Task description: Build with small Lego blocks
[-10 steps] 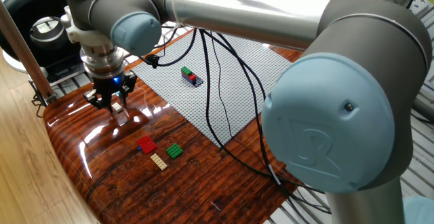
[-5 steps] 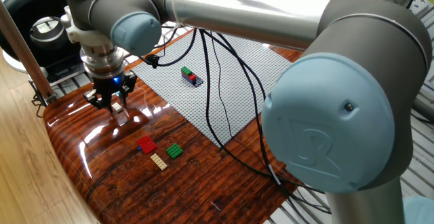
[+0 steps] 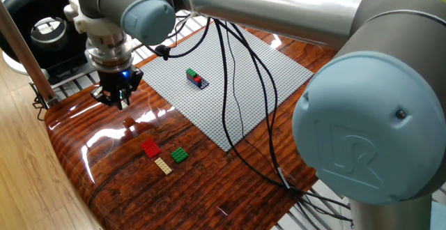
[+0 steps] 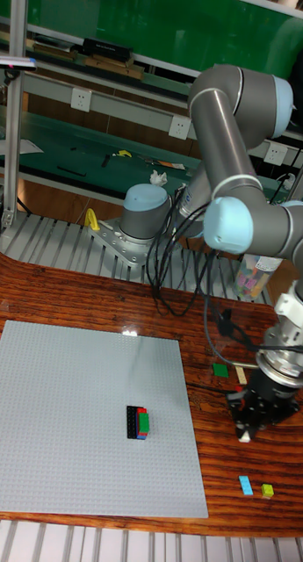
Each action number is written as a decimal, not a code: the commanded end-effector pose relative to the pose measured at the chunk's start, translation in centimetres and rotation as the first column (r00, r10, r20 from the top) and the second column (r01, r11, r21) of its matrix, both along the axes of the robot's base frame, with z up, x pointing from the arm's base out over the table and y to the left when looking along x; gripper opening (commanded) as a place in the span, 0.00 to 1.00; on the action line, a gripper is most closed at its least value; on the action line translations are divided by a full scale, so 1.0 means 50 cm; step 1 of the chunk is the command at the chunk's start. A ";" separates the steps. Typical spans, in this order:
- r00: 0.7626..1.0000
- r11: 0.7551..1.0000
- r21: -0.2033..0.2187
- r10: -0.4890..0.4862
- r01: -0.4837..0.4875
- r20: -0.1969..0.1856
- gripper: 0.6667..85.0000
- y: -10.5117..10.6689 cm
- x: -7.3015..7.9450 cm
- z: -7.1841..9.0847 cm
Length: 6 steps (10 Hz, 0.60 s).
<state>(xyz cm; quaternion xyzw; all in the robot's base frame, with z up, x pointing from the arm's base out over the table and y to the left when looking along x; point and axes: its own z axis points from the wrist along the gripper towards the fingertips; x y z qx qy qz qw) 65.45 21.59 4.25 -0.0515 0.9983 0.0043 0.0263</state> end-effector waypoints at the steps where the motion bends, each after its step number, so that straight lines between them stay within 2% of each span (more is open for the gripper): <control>1: 0.997 0.997 -0.011 0.075 -0.076 -0.025 0.01 -0.101 -0.039 0.008; 2: 0.998 0.998 0.007 0.063 -0.063 -0.007 0.01 -0.096 -0.036 0.004; 3: 1.000 1.000 0.004 0.020 -0.020 0.014 0.01 -0.098 -0.024 0.005; 5: 0.997 0.998 -0.030 -0.062 0.064 0.050 0.01 -0.120 -0.007 0.006; 6: 0.997 0.997 -0.045 -0.057 0.059 0.055 0.01 -0.128 -0.004 0.007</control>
